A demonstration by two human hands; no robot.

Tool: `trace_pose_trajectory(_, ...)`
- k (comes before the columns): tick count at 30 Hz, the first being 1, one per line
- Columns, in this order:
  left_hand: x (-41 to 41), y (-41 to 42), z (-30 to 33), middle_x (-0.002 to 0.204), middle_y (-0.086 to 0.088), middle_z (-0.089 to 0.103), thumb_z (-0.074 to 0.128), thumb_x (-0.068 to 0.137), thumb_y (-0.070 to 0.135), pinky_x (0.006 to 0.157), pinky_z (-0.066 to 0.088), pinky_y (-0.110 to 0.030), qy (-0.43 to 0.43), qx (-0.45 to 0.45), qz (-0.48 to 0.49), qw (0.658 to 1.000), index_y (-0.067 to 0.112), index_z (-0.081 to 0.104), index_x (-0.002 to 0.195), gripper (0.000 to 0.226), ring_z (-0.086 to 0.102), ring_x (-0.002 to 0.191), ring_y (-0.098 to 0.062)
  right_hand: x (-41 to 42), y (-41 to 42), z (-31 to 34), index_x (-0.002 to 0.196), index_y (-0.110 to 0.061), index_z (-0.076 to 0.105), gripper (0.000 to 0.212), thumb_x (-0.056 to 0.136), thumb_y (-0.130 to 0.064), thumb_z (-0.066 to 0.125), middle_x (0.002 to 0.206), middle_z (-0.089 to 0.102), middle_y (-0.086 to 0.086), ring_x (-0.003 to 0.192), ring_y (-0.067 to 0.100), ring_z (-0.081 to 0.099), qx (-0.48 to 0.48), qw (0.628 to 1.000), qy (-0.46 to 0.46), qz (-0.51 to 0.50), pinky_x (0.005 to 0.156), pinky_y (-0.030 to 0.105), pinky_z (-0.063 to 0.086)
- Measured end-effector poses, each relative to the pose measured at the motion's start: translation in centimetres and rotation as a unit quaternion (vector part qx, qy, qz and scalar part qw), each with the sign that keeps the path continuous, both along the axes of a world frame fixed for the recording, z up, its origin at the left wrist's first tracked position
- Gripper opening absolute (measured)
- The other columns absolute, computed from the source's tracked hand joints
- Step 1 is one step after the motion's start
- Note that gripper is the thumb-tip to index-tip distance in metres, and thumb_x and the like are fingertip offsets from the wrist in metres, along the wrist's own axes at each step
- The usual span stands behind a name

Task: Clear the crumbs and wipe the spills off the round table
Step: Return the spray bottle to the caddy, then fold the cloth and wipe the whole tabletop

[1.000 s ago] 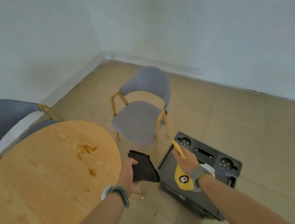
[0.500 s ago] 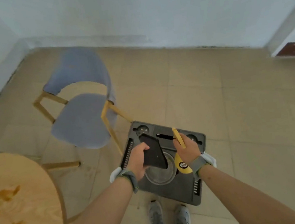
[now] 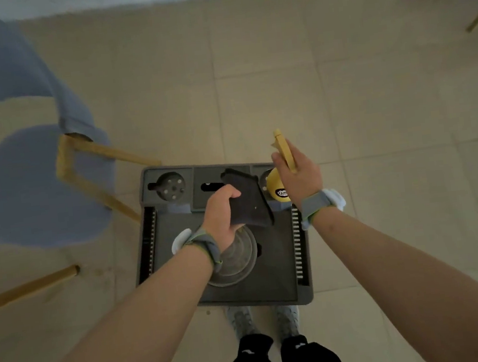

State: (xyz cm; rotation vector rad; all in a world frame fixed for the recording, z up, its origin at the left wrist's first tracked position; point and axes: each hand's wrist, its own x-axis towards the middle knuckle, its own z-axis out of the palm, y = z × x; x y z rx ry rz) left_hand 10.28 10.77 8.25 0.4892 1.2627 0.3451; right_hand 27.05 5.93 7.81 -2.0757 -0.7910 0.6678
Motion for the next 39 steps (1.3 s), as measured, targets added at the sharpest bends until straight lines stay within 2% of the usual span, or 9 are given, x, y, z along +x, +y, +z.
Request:
trace_pose_trajectory(4, -0.2, -0.1, -1.6, 0.103, -0.014, 0.063, 0.054, 0.083, 0.015, 0.079, 0.051, -0.042, -0.011, -0.008, 0.019, 1.000, 0.009, 0.062, 0.101, 0.021, 0.062, 0.096, -0.032, 0.1, 0.8, -1.7, 0.134, -0.041, 0.051, 0.045, 0.091, -0.053, 0.054, 0.089, 0.062, -0.025, 0.080, -0.015, 0.053, 0.014, 1.000, 0.018, -0.017, 0.068, -0.007, 0.031)
trace_pose_trajectory(9, -1.3, 0.2, -2.2, 0.102, -0.015, 0.064, 0.049, 0.086, 0.013, 0.087, 0.048, -0.047, -0.032, -0.022, 0.039, 0.998, 0.007, 0.063, 0.103, 0.022, 0.061, 0.097, -0.034, -0.9, 0.7, -3.0, 0.136, -0.042, 0.051, 0.046, 0.090, -0.051, 0.057, 0.078, 0.057, -0.024, 0.077, -0.023, 0.051, -0.003, 1.000, 0.016, -0.017, 0.066, -0.007, 0.031)
trace_pose_trajectory(12, -1.6, 0.5, -1.7, 0.093, -0.010, 0.069, 0.049, 0.087, 0.013, 0.081, 0.052, -0.043, -0.036, -0.024, 0.048, 0.998, 0.009, 0.065, 0.099, 0.021, 0.065, 0.086, -0.031, -1.0, -0.2, -3.5, 0.140, -0.046, 0.043, 0.051, 0.091, -0.052, 0.055, 0.091, 0.061, -0.020, 0.085, -0.009, 0.056, -0.030, 0.999, 0.020, 0.013, 0.078, 0.005, 0.036)
trace_pose_trajectory(15, -1.9, 0.9, -1.0, 0.088, -0.008, 0.070, 0.050, 0.086, 0.013, 0.076, 0.053, -0.040, -0.045, -0.025, 0.054, 0.997, 0.011, 0.066, 0.098, 0.020, 0.066, 0.081, -0.028, -0.8, -0.8, -3.5, 0.145, -0.042, 0.037, 0.060, 0.089, -0.055, 0.055, 0.121, 0.063, -0.007, 0.113, 0.015, 0.058, -0.042, 0.999, 0.028, 0.020, 0.092, 0.023, 0.038)
trace_pose_trajectory(20, -2.6, 0.8, 0.7, 0.084, -0.007, 0.072, 0.053, 0.083, 0.014, 0.069, 0.057, -0.037, -0.064, -0.017, 0.062, 0.996, 0.012, 0.066, 0.095, 0.019, 0.069, 0.076, -0.025, -1.1, -0.6, -0.7, 0.147, -0.038, 0.033, 0.069, 0.087, -0.062, 0.055, 0.142, 0.053, -0.006, 0.129, 0.015, 0.048, -0.028, 0.999, 0.013, 0.023, 0.100, 0.025, 0.034)
trace_pose_trajectory(24, -4.2, 0.2, 2.6, 0.084, -0.006, 0.072, 0.059, 0.074, 0.017, 0.070, 0.058, -0.039, -0.073, -0.009, 0.090, 0.993, 0.013, 0.066, 0.095, 0.022, 0.069, 0.077, -0.026, -2.3, -0.3, 3.7, 0.147, -0.016, 0.040, 0.058, 0.097, -0.041, 0.054, 0.154, 0.039, 0.004, 0.145, 0.019, 0.029, 0.034, 0.993, -0.103, 0.042, 0.117, 0.038, 0.027)
trace_pose_trajectory(28, -6.3, -0.8, 6.3, 0.093, -0.012, 0.063, 0.060, 0.072, 0.016, 0.083, 0.049, -0.048, -0.063, -0.004, 0.126, 0.990, 0.011, 0.061, 0.101, 0.029, 0.062, 0.089, -0.032, -5.8, -0.3, 9.1, 0.126, -0.007, 0.062, 0.035, 0.095, -0.025, 0.060, 0.132, 0.060, 0.010, 0.121, 0.025, 0.056, 0.122, 0.968, -0.191, 0.108, 0.108, 0.036, 0.038)
trace_pose_trajectory(31, -8.2, -1.8, 10.1, 0.094, -0.014, 0.062, 0.056, 0.083, 0.011, 0.077, 0.048, -0.043, -0.056, 0.019, 0.146, 0.987, 0.008, 0.061, 0.101, 0.020, 0.061, 0.085, -0.030, -9.9, 0.7, 13.1, 0.115, -0.015, 0.066, 0.028, 0.095, -0.032, 0.057, 0.104, 0.068, 0.002, 0.092, 0.019, 0.064, 0.046, 0.962, -0.136, 0.231, 0.091, 0.032, 0.045)
trace_pose_trajectory(39, -16.5, -5.0, 20.4, 0.101, -0.019, 0.060, 0.051, 0.090, 0.006, 0.070, 0.045, -0.040, -0.026, 0.066, 0.245, 0.967, 0.002, 0.059, 0.102, 0.015, 0.058, 0.092, -0.032, -21.1, 5.1, 22.4, 0.121, -0.026, 0.063, 0.036, 0.095, -0.045, 0.049, 0.113, 0.070, 0.003, 0.102, 0.024, 0.064, -0.111, 0.884, -0.081, 0.447, 0.086, 0.030, 0.050)
